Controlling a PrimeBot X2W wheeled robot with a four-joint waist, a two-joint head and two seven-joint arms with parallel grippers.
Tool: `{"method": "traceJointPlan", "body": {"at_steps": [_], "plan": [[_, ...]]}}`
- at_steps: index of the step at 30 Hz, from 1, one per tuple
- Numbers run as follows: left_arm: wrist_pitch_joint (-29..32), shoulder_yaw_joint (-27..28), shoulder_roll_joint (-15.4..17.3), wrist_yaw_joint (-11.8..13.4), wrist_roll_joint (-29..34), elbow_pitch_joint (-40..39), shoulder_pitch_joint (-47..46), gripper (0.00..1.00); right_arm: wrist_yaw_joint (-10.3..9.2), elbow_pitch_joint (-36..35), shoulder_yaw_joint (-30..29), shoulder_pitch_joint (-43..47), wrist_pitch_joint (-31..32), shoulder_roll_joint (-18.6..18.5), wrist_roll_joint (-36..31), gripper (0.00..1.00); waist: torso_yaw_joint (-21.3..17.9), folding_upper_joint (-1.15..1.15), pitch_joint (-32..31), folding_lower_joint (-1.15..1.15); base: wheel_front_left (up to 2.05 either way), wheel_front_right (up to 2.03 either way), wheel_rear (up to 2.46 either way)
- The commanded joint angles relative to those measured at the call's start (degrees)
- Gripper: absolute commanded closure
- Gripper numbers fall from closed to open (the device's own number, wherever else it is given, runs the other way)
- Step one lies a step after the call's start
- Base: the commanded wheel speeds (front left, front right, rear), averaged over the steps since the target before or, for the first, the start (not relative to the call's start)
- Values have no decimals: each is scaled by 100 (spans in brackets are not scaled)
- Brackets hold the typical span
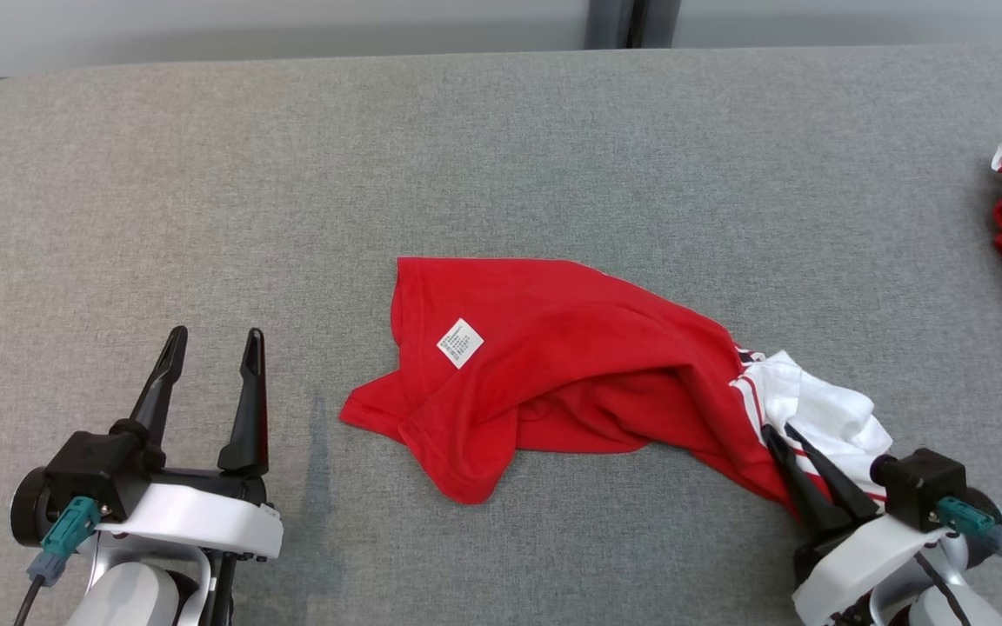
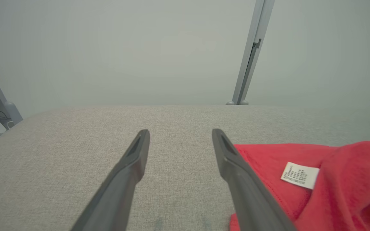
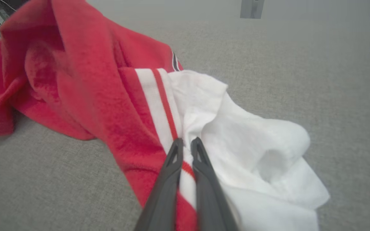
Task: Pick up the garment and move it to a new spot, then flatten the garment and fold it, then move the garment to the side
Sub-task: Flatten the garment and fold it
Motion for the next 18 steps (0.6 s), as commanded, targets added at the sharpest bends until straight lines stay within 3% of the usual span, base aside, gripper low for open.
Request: {"method": "traceJointPlan", "body": {"at_steps": [1,2,4,5,18], "plan": [[-16,28,37,-36,15,12,-22,0,-1,67,-76,78,-71,79,56,100,-10,0,-12,0,0,0,0],[-16,35,47,-34,11,22,-20,0,-1,73,-119,103,-128,155,84,73,-17,0,-23,0,0,0,0],[-16,44,65,-23,7,35,1,0,-1,29,-232,129,-225,276,139,30,-33,0,-59,0,0,0,0],[-16,51,72,-13,4,38,22,0,-1,-6,-282,139,-268,314,151,0,-43,0,-87,0,0,0,0],[-16,112,124,279,243,-145,346,0,0,-1182,-1359,473,-403,524,-96,0,-147,0,-520,0,0,0,0]]}}
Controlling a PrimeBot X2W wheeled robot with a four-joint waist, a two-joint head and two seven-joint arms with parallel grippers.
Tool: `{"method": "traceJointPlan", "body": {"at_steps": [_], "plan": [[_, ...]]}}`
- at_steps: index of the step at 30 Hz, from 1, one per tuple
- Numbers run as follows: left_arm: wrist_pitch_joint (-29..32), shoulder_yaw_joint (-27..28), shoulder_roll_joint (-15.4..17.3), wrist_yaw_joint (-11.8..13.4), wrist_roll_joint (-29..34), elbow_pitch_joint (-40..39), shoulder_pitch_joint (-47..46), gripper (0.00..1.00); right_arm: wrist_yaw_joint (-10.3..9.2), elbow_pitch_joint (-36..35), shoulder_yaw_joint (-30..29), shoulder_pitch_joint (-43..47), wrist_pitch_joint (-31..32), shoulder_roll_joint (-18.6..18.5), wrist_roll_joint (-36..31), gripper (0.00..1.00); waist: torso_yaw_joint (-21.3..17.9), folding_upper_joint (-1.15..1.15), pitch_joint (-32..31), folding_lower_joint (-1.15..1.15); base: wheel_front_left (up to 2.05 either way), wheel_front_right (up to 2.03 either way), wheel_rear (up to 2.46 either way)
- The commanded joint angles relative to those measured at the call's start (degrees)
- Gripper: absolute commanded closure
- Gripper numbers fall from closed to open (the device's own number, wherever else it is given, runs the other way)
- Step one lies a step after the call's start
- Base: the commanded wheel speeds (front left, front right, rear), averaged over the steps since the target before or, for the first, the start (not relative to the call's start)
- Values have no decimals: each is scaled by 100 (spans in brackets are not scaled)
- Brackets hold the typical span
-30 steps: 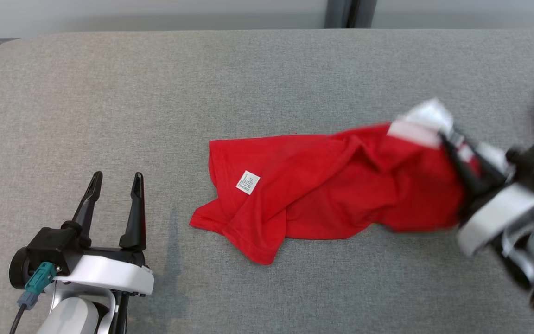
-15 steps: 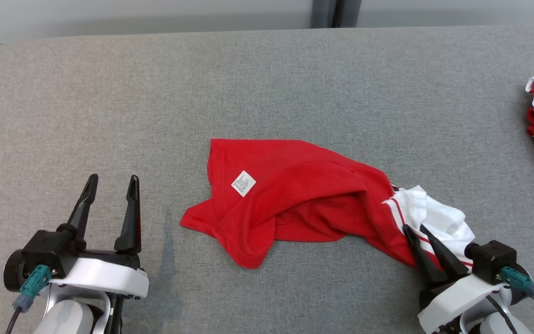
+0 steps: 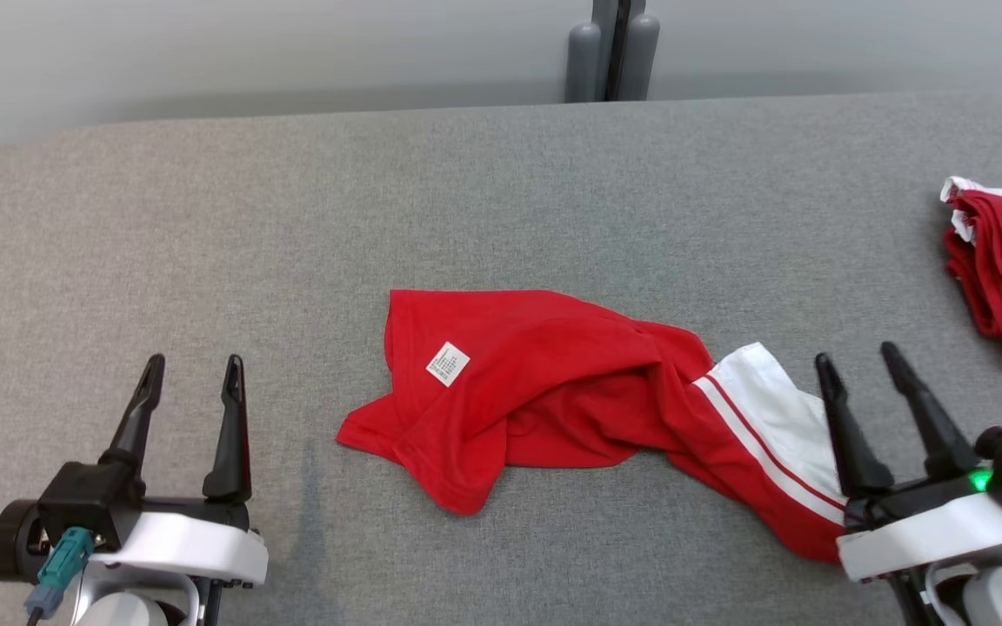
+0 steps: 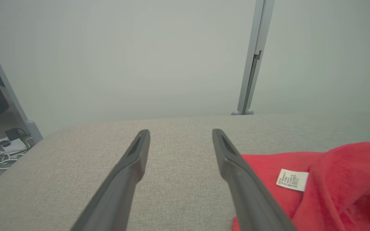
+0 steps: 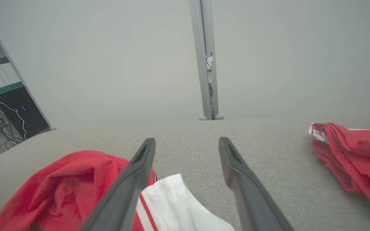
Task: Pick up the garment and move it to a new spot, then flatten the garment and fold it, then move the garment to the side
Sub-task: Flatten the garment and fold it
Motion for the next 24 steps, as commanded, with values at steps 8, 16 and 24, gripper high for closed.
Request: {"method": "traceJointPlan", "body": {"at_steps": [8,16,24], "plan": [[-16,10,16,166,57,-158,397,0,0,-539,-589,429,310,35,-336,0,-73,0,-332,0,0,0,0],[72,-94,8,246,43,-249,652,0,1,-846,-714,755,500,140,-416,0,-68,0,-464,0,0,0,0],[128,-164,43,237,72,-331,556,0,0,-929,-777,791,598,211,-513,0,-26,0,-385,0,0,0,0]]}}
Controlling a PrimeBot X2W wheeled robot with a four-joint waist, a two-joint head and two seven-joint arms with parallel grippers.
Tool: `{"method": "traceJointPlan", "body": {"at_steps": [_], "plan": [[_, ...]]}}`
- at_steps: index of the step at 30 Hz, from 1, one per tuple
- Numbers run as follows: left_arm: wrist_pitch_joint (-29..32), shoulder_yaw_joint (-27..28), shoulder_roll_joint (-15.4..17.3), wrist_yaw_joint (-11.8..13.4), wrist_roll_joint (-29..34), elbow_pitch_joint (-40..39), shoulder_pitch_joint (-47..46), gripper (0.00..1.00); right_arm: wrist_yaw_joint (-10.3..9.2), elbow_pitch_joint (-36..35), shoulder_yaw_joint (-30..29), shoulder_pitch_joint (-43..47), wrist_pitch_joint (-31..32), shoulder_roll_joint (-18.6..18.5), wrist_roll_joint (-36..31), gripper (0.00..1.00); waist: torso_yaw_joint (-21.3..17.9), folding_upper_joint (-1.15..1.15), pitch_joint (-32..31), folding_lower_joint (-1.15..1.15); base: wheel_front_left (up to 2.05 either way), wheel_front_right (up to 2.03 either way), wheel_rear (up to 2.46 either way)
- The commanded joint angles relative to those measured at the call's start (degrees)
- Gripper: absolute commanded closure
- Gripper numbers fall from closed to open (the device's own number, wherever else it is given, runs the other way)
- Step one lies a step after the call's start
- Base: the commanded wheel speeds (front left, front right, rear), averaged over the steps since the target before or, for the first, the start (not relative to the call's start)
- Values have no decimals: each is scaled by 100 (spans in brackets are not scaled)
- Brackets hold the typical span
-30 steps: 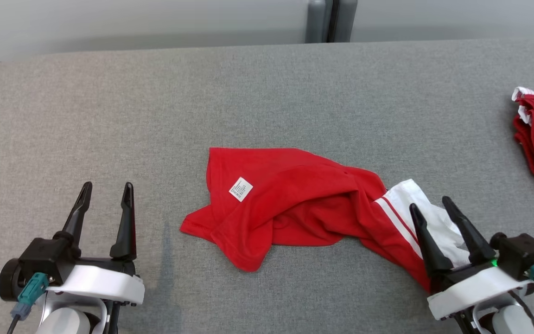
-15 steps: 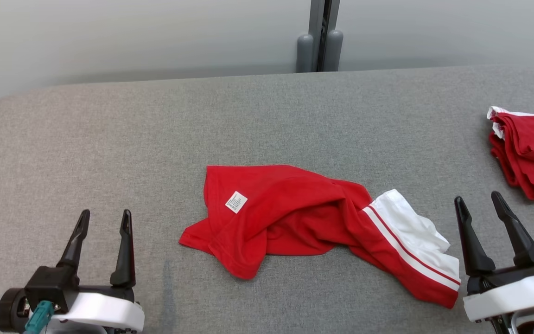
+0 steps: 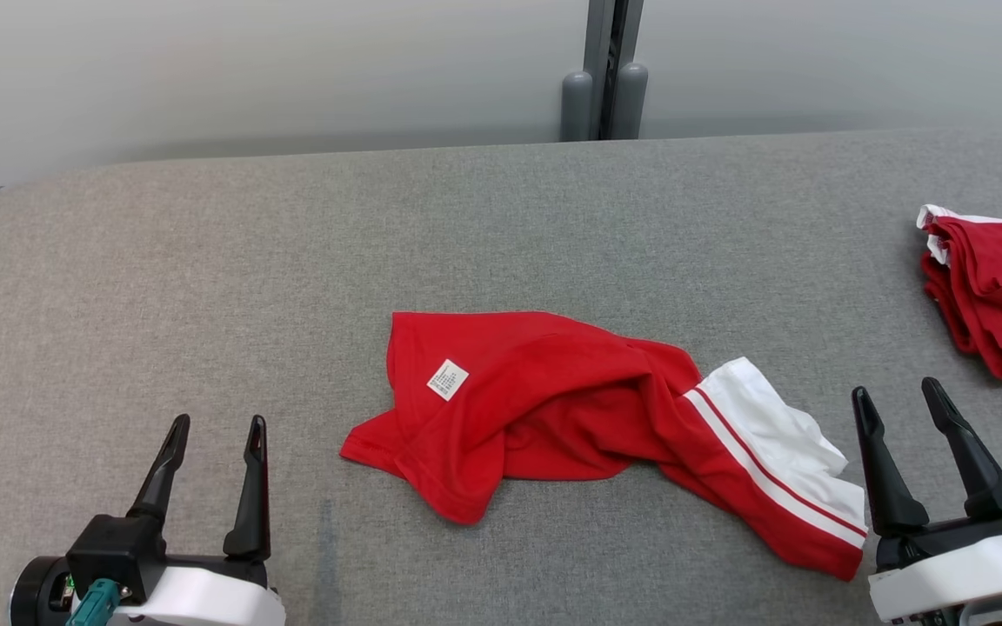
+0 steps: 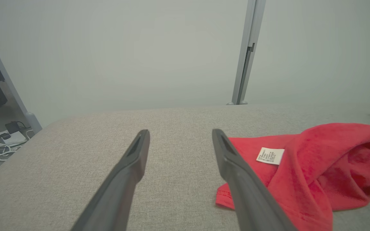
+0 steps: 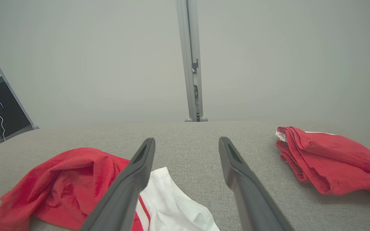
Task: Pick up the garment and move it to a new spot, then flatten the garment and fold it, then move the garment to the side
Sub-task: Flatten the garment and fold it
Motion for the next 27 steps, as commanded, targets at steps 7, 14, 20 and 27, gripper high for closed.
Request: {"method": "traceJointPlan", "body": {"at_steps": [7,14,20,27], "plan": [[-6,-49,41,-14,82,-26,-193,0,0,-63,-42,-13,67,1,-67,0,34,0,103,0,0,0,0],[134,-232,37,-203,45,-52,-429,0,-1,-82,-24,-88,105,-13,-69,0,29,0,207,0,0,0,0],[671,-733,-84,-679,-123,151,-651,0,0,-48,36,-157,113,17,-74,0,-53,0,408,0,0,0,0],[1219,-1172,-220,-991,-191,668,-953,0,0,50,136,-224,73,56,-79,0,-178,0,563,0,0,0,0]]}}
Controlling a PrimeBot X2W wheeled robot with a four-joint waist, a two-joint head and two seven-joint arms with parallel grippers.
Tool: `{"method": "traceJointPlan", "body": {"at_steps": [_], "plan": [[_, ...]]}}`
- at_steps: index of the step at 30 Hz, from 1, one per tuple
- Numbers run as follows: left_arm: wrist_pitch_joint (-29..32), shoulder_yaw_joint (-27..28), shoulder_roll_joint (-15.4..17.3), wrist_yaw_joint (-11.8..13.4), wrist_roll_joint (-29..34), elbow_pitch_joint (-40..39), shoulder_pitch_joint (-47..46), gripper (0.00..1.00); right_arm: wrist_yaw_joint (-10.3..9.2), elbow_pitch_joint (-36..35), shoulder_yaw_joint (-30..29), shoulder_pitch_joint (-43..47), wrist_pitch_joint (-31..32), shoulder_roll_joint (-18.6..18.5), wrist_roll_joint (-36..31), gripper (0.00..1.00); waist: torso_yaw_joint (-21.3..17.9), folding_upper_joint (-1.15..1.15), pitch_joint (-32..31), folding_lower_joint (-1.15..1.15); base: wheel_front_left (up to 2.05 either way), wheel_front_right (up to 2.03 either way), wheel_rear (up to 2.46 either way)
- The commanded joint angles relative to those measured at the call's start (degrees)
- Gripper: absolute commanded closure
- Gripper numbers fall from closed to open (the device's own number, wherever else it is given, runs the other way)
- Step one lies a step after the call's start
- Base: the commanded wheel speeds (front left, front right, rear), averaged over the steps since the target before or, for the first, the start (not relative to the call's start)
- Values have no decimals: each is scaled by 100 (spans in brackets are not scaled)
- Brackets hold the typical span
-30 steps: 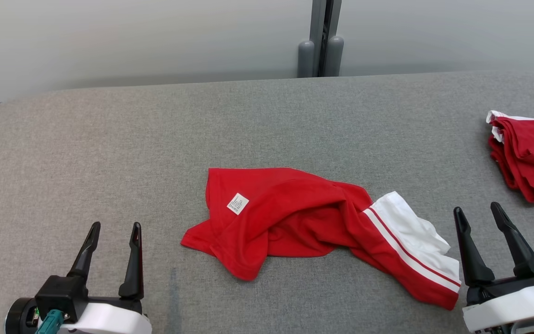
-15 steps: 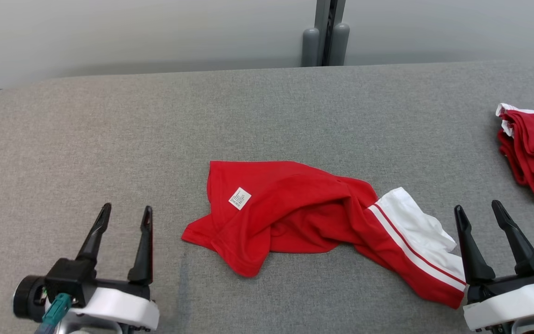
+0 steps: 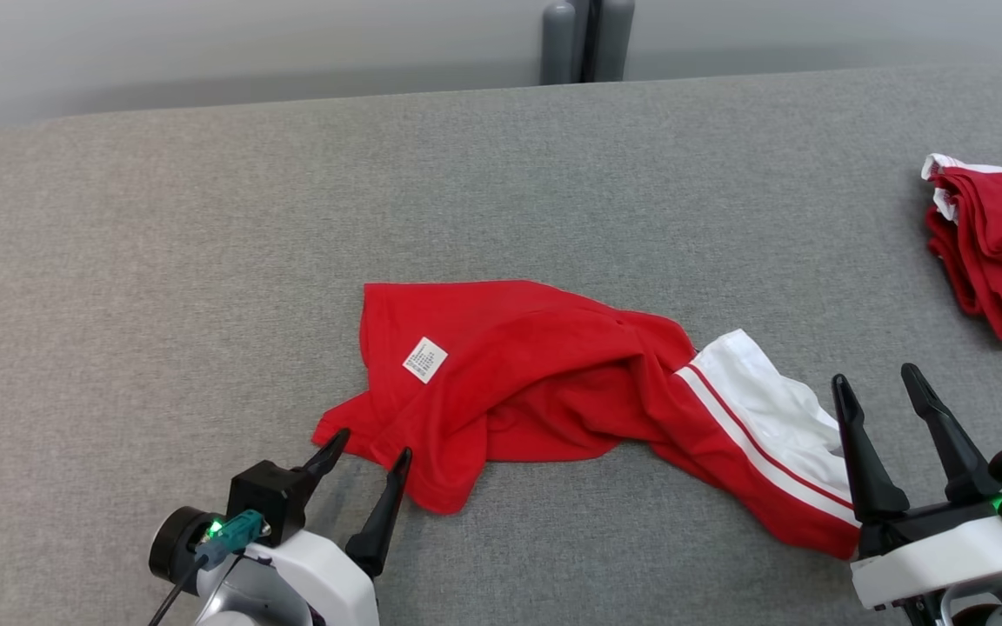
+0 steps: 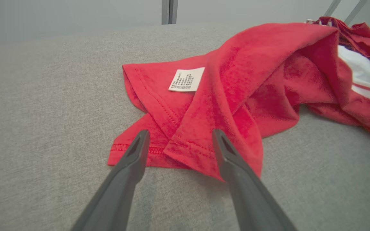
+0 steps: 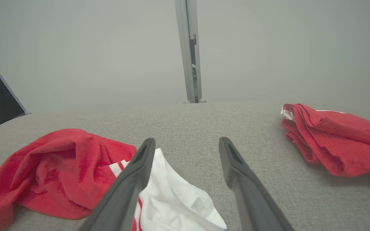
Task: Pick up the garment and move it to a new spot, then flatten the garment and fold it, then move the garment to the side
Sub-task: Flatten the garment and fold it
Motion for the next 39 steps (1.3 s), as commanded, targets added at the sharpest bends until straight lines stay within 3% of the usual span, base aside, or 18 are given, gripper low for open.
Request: {"method": "traceJointPlan", "body": {"at_steps": [1,9,10,11,13,14,27,33,39], "plan": [[25,-5,24,-24,-16,73,-130,0,1,32,19,-43,-42,9,-28,0,-39,0,25,0,0,0,0],[195,-80,62,-186,-90,383,-330,0,1,101,0,-18,-91,47,23,0,-151,0,109,0,0,0,0],[200,-87,71,-206,-90,403,-354,4,0,115,-7,-11,-102,52,34,0,-163,0,120,0,0,0,0],[208,-98,78,-217,-96,421,-363,26,0,133,-19,1,-100,55,38,0,-174,0,129,0,0,0,0],[217,-129,106,-241,-55,459,-373,81,1,169,-52,27,-108,59,49,0,-196,0,145,0,0,0,0],[233,-139,107,-244,-69,482,-377,100,1,194,-64,44,-104,61,61,0,-207,0,153,0,0,0,0],[140,-87,207,-188,-90,392,-432,100,0,848,-205,58,19,-50,258,0,-209,0,282,0,0,0,0],[78,-82,207,-169,-80,361,-480,100,0,1491,-22,-358,-99,-165,485,0,-141,0,365,0,0,0,0],[62,-150,181,-190,-47,344,-586,100,1,2352,520,-875,240,-348,736,0,-54,0,444,0,0,0,0]]}}
